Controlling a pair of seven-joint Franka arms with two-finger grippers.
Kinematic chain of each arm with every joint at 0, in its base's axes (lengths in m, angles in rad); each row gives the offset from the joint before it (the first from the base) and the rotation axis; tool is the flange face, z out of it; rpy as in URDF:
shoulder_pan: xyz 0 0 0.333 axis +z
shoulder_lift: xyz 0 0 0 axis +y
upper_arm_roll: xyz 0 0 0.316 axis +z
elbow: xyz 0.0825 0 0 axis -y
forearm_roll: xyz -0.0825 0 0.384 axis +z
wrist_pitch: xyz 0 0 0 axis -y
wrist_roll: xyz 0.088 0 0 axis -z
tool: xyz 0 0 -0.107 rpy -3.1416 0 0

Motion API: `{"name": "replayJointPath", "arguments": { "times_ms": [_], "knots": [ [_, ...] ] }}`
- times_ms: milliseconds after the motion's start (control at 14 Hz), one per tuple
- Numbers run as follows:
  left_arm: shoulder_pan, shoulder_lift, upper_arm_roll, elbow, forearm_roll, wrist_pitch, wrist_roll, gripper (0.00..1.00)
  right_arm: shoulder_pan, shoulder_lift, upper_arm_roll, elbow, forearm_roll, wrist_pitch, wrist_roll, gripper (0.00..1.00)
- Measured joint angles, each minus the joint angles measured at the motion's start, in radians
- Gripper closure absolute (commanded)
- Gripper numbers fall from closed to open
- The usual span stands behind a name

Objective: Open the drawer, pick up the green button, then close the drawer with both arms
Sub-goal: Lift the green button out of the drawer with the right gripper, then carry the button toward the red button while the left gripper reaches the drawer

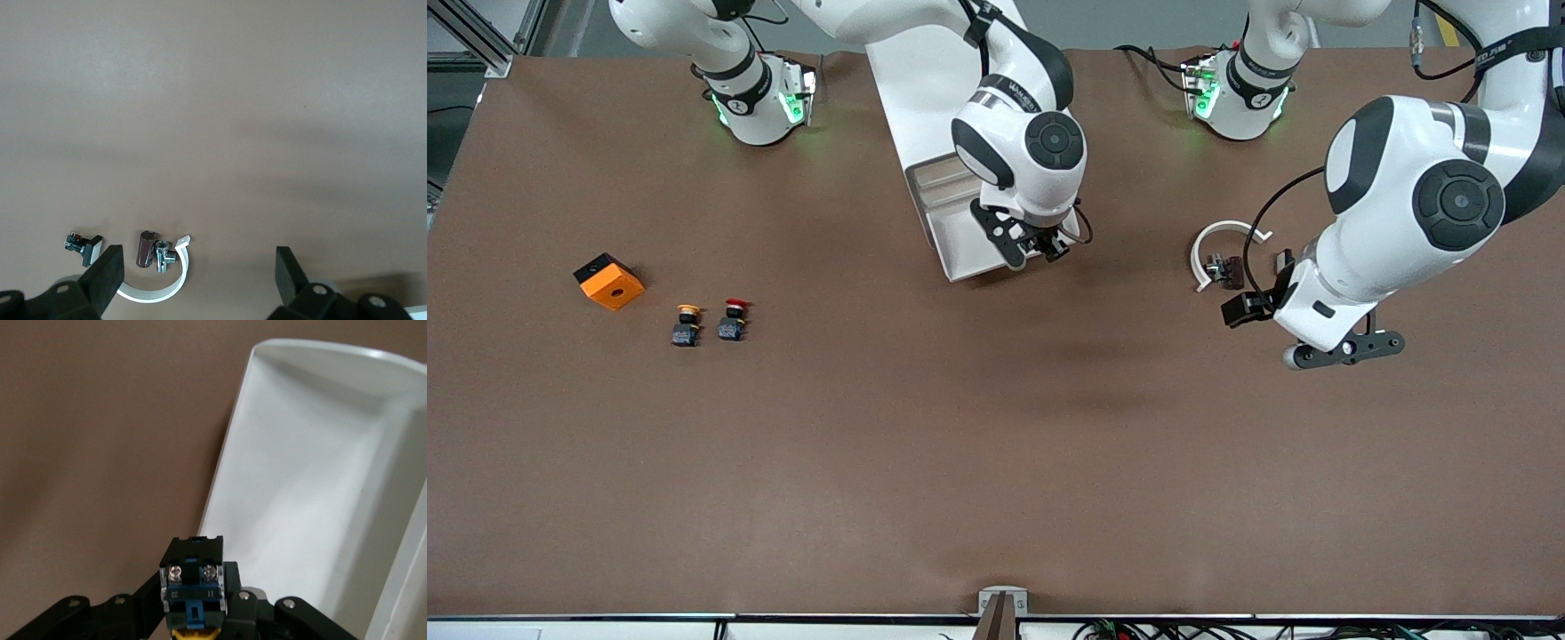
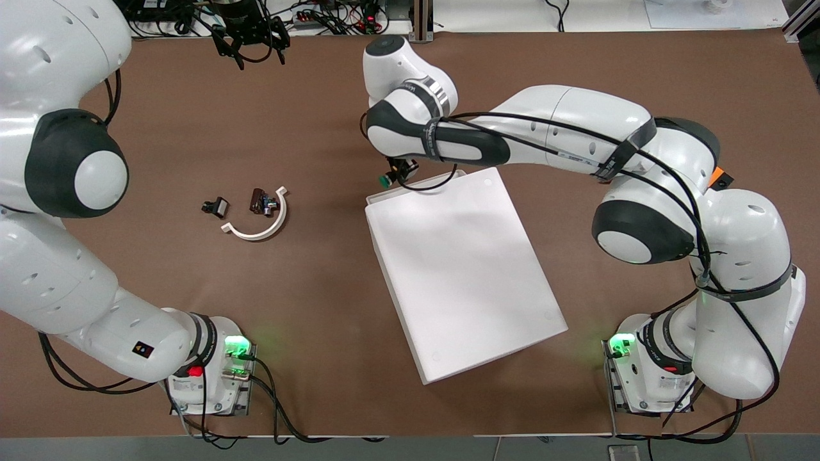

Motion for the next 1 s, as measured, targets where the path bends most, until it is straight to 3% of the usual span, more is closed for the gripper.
{"name": "replayJointPath", "arguments": {
  "times_ms": [788,1003],
  "knots": [
    [-0.027,0.013,-0.001,0.0,0.0,0.005,-0.069,0.0,-0.245,-0.126,-0.015,0.018,-0.001,-0.214,-0.679,1.0],
    [-0.055,0.022,-0.001,-0.002,0.0,0.034,-0.073,0.0,-0.328,-0.168,-0.019,-0.03,-0.011,-0.226,-0.868,1.0]
  ]
}}
